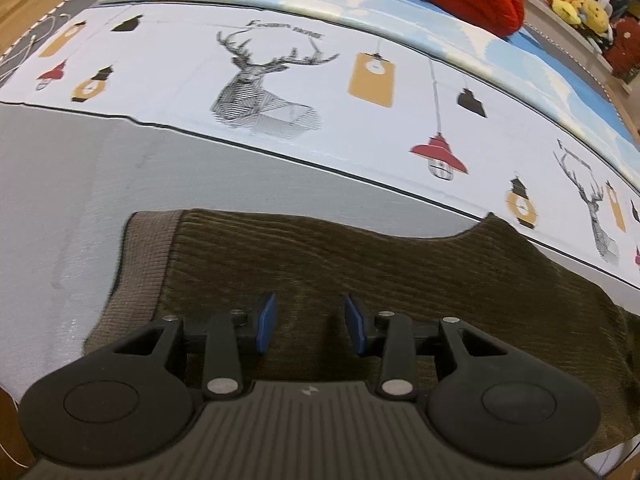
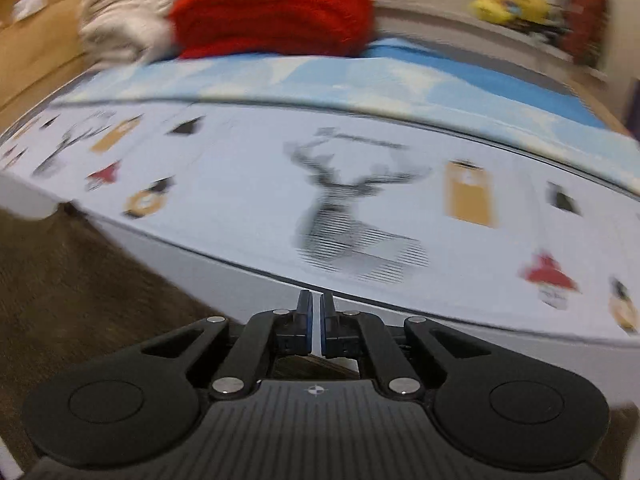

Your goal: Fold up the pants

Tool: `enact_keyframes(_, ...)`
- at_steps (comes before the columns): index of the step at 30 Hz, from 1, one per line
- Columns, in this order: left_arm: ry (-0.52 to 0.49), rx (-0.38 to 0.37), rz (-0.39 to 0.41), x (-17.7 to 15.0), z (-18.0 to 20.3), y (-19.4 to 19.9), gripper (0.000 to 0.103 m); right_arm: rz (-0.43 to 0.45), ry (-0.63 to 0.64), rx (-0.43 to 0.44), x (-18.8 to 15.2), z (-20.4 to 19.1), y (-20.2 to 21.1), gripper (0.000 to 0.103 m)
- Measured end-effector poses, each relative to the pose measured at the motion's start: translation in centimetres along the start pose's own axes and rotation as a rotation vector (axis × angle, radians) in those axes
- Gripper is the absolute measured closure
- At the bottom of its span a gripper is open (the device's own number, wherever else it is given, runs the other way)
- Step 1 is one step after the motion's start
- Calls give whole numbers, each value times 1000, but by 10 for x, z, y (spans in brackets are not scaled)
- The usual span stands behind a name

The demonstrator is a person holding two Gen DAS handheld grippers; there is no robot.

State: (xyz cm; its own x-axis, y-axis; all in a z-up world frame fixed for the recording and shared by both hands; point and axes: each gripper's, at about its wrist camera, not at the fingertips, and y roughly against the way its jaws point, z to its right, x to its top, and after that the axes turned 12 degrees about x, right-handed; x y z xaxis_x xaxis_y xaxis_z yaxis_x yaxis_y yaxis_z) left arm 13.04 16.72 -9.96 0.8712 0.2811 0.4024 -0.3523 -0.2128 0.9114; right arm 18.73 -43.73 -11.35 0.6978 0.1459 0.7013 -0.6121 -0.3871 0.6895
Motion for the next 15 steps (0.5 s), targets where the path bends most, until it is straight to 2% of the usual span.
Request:
enact_keyframes(1, -6, -4, -1, 0, 4, 0, 61, 10, -40, -55, -7, 15, 7, 99)
enact_keyframes(4, -35, -17, 3, 0, 18, 2, 60, 41, -202, -294, -33, 70, 30, 93)
enact_keyframes(6, -56, -18, 9, 0, 27, 3, 60, 66, -286, -420, -49, 98, 43, 78)
enact_keyframes(7, -61, -17, 10, 0, 31, 3, 59, 85, -330, -460, -57, 112, 50, 74)
enact_keyframes(9, -62, -10, 7, 1, 35, 2, 59, 109, -409, -500, -70, 134, 58, 61)
enact_keyframes(12, -63, 1, 1, 2, 38, -1, 59, 140, -488, -468, -83, 158, 62, 58)
enact_keyframes(15, -75, 17, -2, 2, 40, -3, 59, 173, -515, -391, -91, 175, 59, 52)
